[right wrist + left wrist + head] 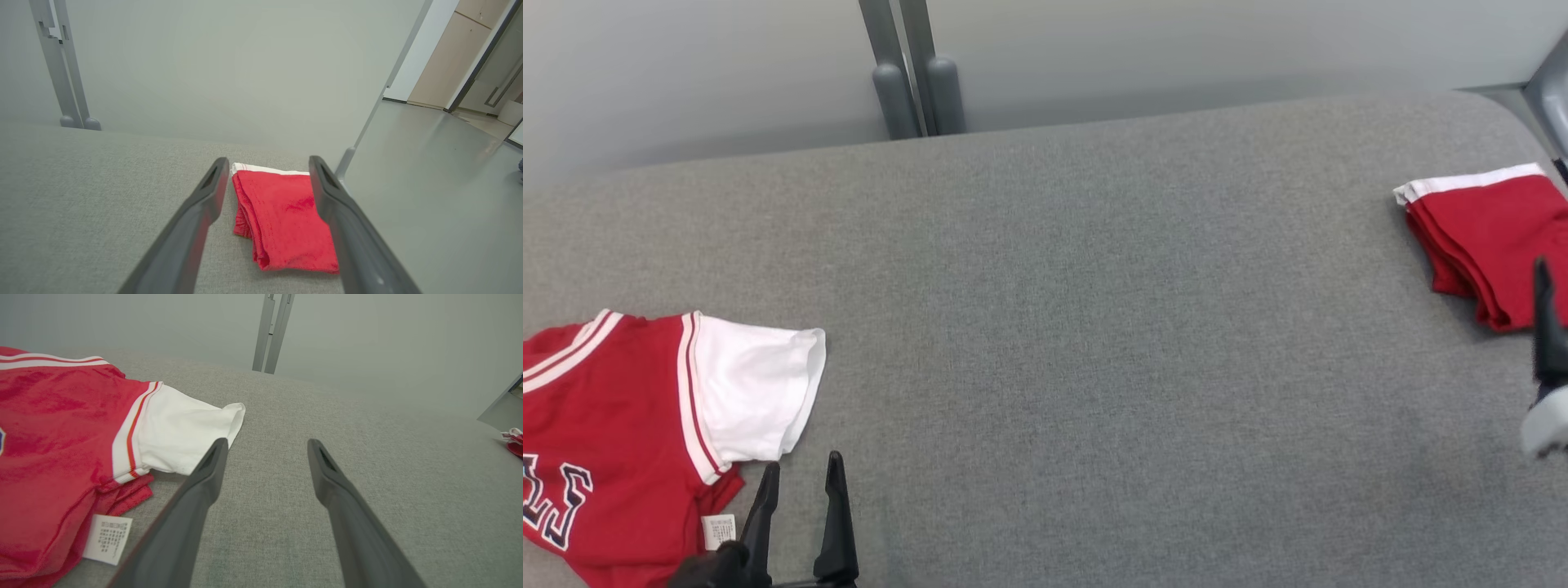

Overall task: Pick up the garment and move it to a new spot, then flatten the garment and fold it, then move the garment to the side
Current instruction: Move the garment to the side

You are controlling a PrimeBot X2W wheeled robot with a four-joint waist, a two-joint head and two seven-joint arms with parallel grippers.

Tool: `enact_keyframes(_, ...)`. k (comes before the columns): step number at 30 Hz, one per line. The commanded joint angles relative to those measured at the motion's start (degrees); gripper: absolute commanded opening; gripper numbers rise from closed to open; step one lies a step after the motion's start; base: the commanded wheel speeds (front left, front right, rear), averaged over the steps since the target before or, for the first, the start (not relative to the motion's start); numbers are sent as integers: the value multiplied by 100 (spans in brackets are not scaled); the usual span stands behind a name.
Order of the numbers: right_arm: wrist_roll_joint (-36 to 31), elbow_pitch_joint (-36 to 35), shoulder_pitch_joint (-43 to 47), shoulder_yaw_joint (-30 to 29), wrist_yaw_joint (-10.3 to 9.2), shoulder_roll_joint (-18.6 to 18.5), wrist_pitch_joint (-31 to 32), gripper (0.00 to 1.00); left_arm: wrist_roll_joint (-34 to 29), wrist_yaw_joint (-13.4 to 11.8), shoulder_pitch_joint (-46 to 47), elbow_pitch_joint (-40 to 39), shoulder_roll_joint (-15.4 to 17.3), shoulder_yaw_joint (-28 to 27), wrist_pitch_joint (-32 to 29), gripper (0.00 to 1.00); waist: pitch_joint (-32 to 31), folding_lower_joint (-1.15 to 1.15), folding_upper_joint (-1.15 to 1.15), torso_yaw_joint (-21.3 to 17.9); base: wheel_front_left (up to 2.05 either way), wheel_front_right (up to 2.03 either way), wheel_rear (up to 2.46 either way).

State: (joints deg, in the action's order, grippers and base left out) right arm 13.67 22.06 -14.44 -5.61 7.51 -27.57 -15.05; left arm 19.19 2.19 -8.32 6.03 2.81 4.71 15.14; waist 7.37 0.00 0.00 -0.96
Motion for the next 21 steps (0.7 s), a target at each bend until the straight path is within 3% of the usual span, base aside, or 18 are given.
enact_keyframes(1,-190,-385,461,-100,-4,293,-14,100,-24,52,-140,49,18,-53,0,100,-520,0,0,9,0,0,0)
enact_keyframes(4,-471,-1148,1322,-180,-6,889,-15,100,-119,147,-234,101,20,-154,0,100,-659,0,0,24,0,0,0)
enact_keyframes(8,-617,-1540,2018,-47,-5,1440,-15,100,-218,230,-237,129,19,-270,0,100,-787,0,0,102,0,0,0)
enact_keyframes(14,-692,-1636,2368,-7,-5,1905,-16,100,-328,285,-290,141,19,-408,0,100,-925,0,0,112,0,0,0)
enact_keyframes(21,-752,-1554,2358,5,-4,2108,-16,100,-385,314,-305,135,19,-453,0,100,-956,0,0,128,0,0,0)
